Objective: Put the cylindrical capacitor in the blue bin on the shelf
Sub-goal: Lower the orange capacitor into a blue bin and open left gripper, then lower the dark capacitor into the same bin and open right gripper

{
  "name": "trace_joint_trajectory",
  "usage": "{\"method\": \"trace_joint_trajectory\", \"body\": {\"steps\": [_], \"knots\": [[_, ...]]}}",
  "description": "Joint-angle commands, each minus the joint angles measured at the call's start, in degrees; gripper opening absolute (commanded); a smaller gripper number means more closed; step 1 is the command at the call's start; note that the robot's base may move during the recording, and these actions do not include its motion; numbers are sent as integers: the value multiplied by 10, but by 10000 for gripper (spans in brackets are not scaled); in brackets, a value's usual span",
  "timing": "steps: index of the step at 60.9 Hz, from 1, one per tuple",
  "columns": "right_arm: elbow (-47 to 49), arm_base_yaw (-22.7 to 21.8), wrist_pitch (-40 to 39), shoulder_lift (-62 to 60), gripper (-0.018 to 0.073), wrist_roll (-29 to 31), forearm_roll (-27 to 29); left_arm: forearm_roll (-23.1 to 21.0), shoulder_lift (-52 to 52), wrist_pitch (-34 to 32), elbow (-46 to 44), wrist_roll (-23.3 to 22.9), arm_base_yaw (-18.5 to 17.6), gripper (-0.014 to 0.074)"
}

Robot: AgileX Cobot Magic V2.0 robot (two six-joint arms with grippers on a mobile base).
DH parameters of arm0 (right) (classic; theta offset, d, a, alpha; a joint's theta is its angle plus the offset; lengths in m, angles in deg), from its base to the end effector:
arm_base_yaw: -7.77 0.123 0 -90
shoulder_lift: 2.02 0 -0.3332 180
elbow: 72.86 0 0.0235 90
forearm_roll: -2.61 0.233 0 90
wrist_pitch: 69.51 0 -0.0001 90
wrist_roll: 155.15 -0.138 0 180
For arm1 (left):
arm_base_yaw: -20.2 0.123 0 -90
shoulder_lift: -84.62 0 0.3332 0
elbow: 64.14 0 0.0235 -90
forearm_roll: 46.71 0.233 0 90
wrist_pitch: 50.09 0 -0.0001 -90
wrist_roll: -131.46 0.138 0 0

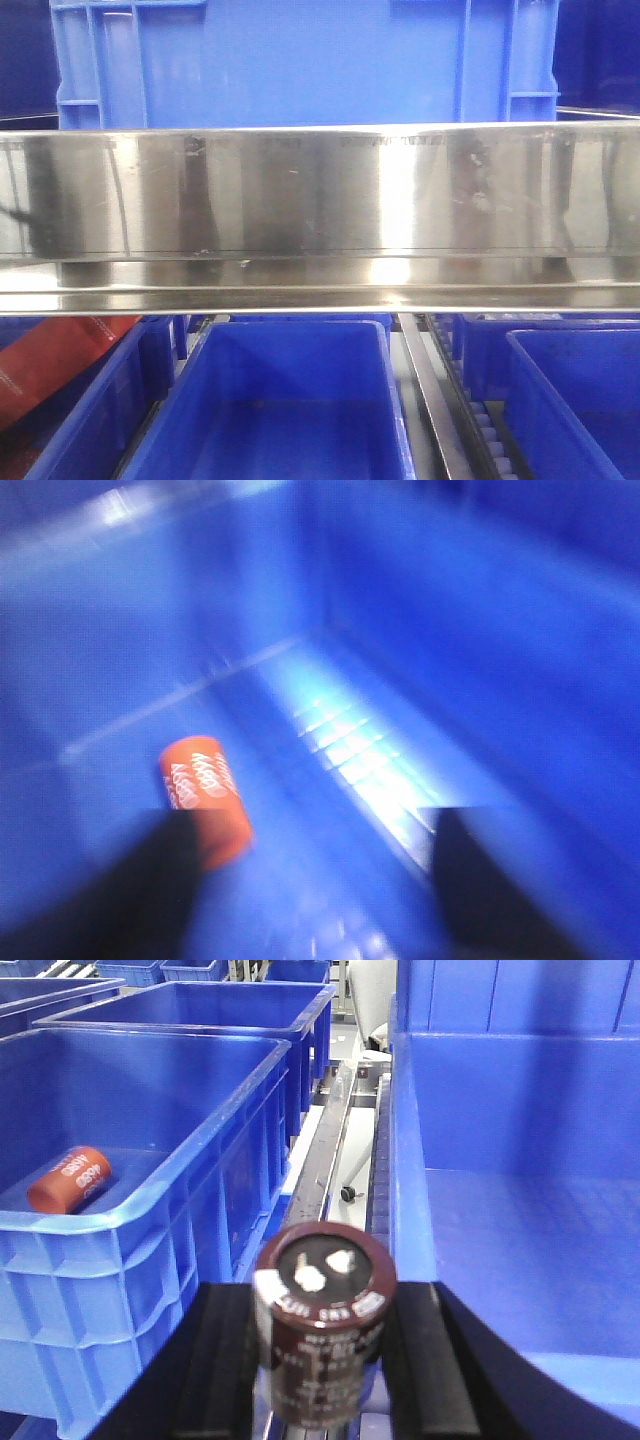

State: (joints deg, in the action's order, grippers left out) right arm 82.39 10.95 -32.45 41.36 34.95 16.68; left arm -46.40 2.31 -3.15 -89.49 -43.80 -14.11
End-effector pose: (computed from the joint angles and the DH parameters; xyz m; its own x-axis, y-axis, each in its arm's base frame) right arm 0.0963 0.0256 0.4265 -0.2516 0.0069 -0.9678 -0.1913 0.9799 0.0568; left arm 0.3140 -0.2136 0.4787 -0.3541 0.3461 -0.8688 0.5936 0.8011 0.0772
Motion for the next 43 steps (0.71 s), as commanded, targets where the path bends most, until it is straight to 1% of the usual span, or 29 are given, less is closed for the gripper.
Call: {"method": "trace_joint_trajectory", "body": {"steps": [1, 4, 5, 8, 12, 16, 22, 31, 34, 43], "knots": [[0, 2, -8, -3, -162, 5, 1, 2, -43, 44, -4, 2, 9, 74], [0, 2, -6, -3, -162, 5, 1, 2, -63, 68, -3, 2, 16, 14], [0, 2, -6, -3, -162, 5, 1, 2, -73, 78, 0, 2, 20, -19], [0, 2, -6, -3, -162, 5, 1, 1, -97, 92, 10, -2, 27, -61], [0, 2, -4, -3, -162, 5, 1, 1, -135, 96, 36, -8, 39, -110], [0, 2, -2, -3, -162, 5, 2, 1, -177, 89, 78, -10, 51, -111], [0, 2, 6, -3, -162, 5, 4, 1, -252, 80, 149, -36, 72, -111], [5, 2, 15, -3, -162, 5, 4, 2, -365, 69, 249, -38, 98, -111], [16, 2, 15, 2, -162, 5, 4, 2, -403, 65, 291, -39, 110, -111], [66, 9, 15, 34, -162, 6, 4, 1, -492, 62, 380, -51, 133, -111]]}}
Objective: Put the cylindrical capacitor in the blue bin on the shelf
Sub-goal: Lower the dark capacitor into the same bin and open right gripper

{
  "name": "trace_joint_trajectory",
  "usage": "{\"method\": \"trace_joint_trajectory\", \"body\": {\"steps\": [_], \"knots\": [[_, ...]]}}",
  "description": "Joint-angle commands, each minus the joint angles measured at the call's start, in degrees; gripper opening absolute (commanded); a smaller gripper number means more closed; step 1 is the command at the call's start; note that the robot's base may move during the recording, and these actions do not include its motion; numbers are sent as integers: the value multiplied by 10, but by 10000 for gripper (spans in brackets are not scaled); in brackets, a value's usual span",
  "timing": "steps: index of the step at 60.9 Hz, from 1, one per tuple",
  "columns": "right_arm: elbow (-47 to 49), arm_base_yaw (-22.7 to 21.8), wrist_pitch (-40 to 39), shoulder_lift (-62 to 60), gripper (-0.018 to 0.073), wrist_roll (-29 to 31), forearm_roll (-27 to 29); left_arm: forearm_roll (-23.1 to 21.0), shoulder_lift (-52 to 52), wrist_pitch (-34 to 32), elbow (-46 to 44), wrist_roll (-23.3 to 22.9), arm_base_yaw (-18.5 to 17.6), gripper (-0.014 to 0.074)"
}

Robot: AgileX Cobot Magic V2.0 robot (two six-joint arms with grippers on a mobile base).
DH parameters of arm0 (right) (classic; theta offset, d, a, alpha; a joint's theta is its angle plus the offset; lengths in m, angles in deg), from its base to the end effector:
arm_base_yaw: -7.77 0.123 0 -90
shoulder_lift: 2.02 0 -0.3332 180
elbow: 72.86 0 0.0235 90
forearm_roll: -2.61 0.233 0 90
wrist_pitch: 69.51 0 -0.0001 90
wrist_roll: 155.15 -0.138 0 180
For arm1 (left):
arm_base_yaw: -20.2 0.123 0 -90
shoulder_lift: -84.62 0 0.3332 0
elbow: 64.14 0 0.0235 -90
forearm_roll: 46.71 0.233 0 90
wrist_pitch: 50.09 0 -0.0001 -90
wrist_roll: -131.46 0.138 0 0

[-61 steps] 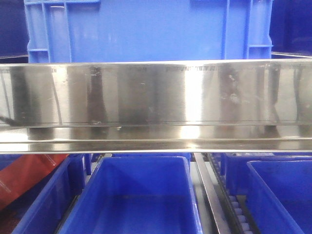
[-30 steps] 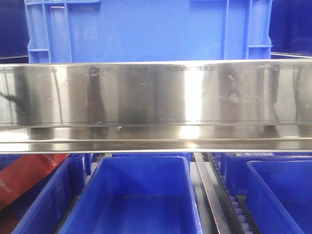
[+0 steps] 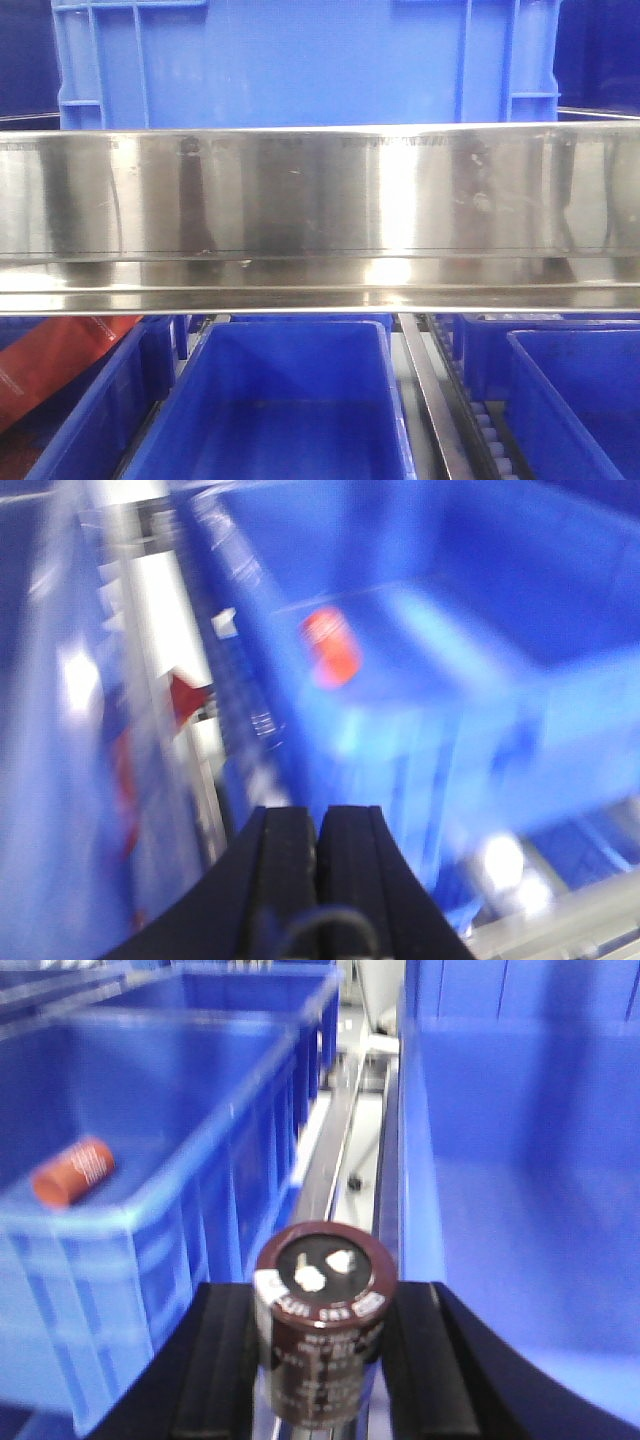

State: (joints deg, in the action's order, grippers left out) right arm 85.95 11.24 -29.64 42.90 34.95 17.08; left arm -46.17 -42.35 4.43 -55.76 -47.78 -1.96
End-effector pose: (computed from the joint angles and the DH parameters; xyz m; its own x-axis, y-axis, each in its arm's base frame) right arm 0.0976 0.0281 0.4386 -0.2637 0.0030 -0.9646 -0.2091 0.9760 0.0602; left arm 0.1088 -0.0432 0.4609 -0.3979 0.1823 -0.8991 0.3783 0.9255 0.0202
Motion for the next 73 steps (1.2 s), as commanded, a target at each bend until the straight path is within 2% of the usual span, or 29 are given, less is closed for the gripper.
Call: {"method": "trace_joint_trajectory", "body": {"steps": [1, 8, 16, 23, 37, 47, 62, 66, 68, 73], "knots": [[37, 9, -12, 26, -162, 6, 0, -1, -53, -14, 51, -11, 13, -111], [89, 34, -8, 69, -162, 23, 1, -1, -107, -14, 104, -11, 20, -111], [174, 88, -8, 147, -162, 35, 2, -5, -152, -14, 145, -11, 20, -111], [251, 141, -4, 229, -162, 35, 2, -5, -167, -12, 157, -11, 20, -111], [360, 217, 17, 387, -162, 35, 2, -5, -168, -11, 157, -11, 20, -111], [394, 236, 28, 479, -162, 35, 2, -10, -168, -11, 157, -11, 20, -111], [404, 236, 25, 563, -161, 35, 2, -19, -168, -11, 157, -11, 20, -111], [404, 236, 28, 571, -112, 35, 2, -19, -168, -11, 157, -11, 20, -111], [404, 236, 31, 574, -49, 35, 2, -19, -168, -11, 157, -11, 20, -111], [404, 236, 34, 578, 193, 35, 2, -22, -168, -11, 157, -11, 20, -111]]}}
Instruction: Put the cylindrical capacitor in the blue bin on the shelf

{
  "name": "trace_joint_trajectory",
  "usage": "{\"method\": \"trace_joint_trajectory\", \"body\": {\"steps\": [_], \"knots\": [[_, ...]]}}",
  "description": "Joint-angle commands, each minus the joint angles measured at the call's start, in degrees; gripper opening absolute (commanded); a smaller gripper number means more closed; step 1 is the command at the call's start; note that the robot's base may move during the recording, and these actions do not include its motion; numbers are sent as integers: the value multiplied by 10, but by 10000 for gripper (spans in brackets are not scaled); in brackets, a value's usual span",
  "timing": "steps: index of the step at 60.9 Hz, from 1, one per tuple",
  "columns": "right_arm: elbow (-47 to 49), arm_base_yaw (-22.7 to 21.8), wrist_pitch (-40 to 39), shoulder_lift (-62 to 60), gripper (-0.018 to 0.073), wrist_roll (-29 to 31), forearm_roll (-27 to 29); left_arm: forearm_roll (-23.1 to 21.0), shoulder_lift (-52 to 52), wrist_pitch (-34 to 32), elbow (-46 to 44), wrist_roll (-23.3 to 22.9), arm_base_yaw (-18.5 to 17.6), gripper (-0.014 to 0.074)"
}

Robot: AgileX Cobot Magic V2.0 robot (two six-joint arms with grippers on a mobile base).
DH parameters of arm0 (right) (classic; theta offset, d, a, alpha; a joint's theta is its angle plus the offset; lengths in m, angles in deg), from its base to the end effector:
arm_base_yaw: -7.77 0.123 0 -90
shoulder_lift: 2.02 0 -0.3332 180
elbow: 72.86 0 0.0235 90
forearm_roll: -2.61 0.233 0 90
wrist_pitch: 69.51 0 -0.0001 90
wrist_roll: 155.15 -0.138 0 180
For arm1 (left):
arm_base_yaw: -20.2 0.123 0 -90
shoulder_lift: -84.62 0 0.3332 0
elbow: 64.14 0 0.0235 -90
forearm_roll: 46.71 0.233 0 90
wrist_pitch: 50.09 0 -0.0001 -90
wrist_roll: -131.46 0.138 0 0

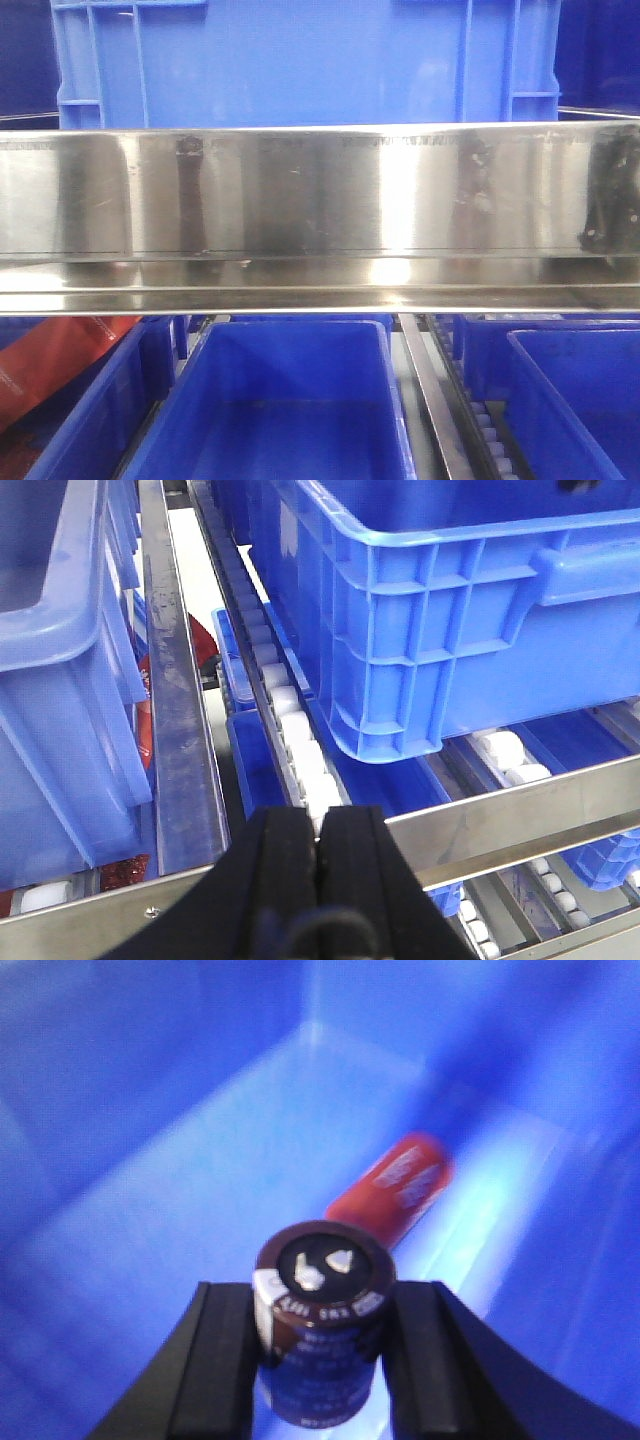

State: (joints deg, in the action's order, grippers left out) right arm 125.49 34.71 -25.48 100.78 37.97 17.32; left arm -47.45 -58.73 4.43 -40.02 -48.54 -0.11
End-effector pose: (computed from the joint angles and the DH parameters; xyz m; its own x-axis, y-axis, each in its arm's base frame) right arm 0.3555 0.2080 0.4110 -0.5183 -0.3103 -0.7969 -0.5932 0.8016 0.0738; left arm 0.0457 -0.0185 0.3971 -0.4033 0.1413 -0.9041 0.3530 0.9356 -0.0113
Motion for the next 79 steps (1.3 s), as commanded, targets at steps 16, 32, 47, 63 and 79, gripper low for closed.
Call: {"method": "trace_joint_trajectory", "body": {"steps": [16, 32, 47, 63, 79], "knots": [[8, 1, -6, -1, 569, 4, -1, -14, -4, -11, 0, -3, 1, -111], [8, 1, 1, -39, 561, 4, -1, -14, -4, -11, 0, -3, 1, -111], [-2, -18, 10, -132, 182, -1, -1, -15, -4, -13, 0, -3, 1, -111], [-127, -94, -18, -276, -125, -2, -3, -15, -4, -18, 0, -3, 1, -111], [-330, -128, -97, -456, -134, -2, -4, -15, -4, -47, 0, -3, 1, -111]]}}
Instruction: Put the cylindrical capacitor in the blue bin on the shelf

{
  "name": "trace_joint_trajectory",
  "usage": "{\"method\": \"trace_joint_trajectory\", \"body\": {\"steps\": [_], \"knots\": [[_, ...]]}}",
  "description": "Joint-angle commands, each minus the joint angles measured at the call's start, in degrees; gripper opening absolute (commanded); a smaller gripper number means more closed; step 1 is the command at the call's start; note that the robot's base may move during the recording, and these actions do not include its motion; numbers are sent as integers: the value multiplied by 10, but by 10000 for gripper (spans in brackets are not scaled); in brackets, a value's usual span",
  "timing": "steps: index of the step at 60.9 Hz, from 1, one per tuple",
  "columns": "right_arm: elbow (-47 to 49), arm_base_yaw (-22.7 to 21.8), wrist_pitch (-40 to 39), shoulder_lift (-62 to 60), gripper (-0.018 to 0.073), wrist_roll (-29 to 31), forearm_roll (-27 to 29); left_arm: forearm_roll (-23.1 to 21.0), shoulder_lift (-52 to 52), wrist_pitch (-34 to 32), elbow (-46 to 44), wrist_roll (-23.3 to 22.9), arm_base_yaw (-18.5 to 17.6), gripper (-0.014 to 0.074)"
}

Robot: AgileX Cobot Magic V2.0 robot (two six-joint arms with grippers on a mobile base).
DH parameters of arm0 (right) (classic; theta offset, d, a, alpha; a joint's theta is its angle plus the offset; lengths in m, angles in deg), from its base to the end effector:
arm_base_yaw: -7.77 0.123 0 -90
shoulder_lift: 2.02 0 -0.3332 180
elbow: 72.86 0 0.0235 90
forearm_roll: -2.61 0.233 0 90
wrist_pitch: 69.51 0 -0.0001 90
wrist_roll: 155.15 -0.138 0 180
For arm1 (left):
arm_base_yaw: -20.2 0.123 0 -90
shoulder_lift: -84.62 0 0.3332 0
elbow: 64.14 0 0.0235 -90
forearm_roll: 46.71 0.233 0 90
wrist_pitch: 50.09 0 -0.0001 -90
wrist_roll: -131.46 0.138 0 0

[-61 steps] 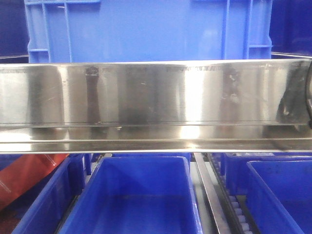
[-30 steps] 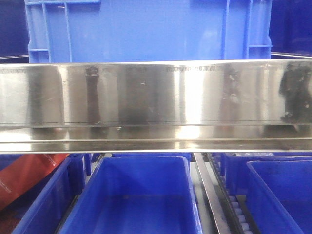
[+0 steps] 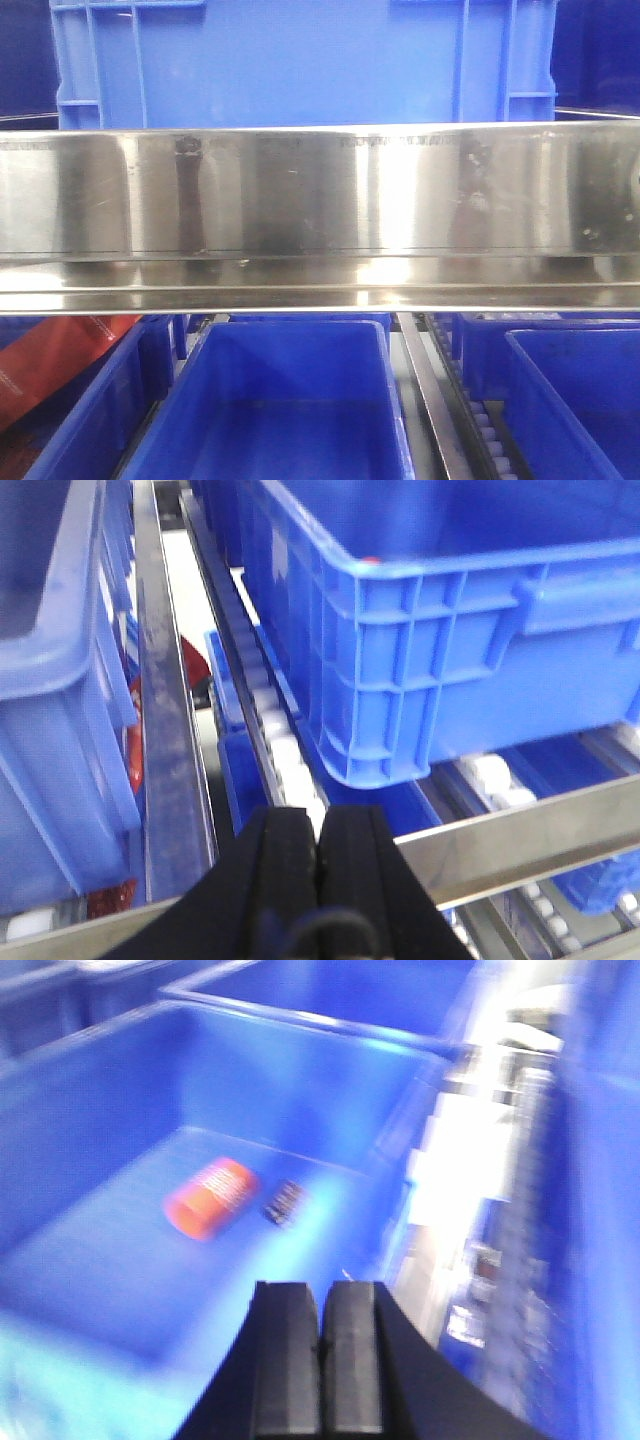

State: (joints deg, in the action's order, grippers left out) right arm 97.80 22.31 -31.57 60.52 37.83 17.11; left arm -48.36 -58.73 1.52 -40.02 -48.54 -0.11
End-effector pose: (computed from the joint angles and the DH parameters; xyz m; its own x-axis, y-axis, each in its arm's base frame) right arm 0.1780 0.0681 0.4691 -0.3040 -0.1047 -0.9469 -0.3969 0.9175 0.0259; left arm 0.0478 -0.0210 0.4036 -0.3634 0.1154 -0.9245 0.3601 0.9326 -0.0251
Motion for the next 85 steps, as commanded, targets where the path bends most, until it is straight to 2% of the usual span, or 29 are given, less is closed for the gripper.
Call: {"method": "trace_joint_trajectory", "body": {"steps": [1, 18, 31, 44, 85], "knots": [[-71, -4, -43, -68, -134, 0, -2, -5, -4, -19, 0, -3, 1, -111], [-321, -4, -134, -279, -134, 0, -2, -2, -4, -32, 0, -3, 1, -111], [-421, -4, -154, -410, -134, 0, -2, -2, -4, -32, 0, -3, 1, -111], [-447, -4, -163, -470, -134, 0, -2, -1, -4, -31, 0, -3, 1, -111], [-447, -4, -168, -470, -134, 0, -2, -1, -4, -34, 0, -3, 1, -111]]}}
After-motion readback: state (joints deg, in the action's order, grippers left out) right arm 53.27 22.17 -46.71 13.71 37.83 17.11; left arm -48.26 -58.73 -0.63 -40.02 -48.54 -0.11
